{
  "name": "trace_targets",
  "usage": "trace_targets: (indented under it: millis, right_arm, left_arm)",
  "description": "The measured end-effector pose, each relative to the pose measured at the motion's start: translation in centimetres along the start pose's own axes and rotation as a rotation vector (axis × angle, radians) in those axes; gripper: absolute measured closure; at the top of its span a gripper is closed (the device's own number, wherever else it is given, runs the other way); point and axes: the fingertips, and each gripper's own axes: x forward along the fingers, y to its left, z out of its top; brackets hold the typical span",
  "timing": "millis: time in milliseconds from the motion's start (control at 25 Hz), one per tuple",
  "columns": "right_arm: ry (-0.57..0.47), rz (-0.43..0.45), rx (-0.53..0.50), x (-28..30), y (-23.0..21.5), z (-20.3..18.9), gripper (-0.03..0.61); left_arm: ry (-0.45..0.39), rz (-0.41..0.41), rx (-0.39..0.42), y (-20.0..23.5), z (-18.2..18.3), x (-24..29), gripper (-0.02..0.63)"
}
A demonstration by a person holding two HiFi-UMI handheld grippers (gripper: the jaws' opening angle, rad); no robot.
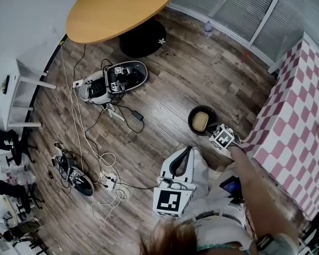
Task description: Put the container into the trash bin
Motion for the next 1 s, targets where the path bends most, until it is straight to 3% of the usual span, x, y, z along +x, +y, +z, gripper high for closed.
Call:
trace_targets:
  millis: [240,600,1000]
  right_arm:
    - [-0.056,0.038,-0.017,-2.0,1.5,1.3,0.580]
    - [-0.165,0.065,-0.050,-5.7,3.0,4.5,0.584]
    - [-0.417,0.105,-0.136,-14.9,5.8,11.0,0.584]
  left_arm:
    - [-0.009,0.018,0.009,0.3,0.3,-0.4,0.607]
    - [-0.032,0.014,0.028,-0.1,1.2,-0.8,0.607]
    - [-0.046,-0.018,0.054,-1.6,2.2,-0.2,0.607]
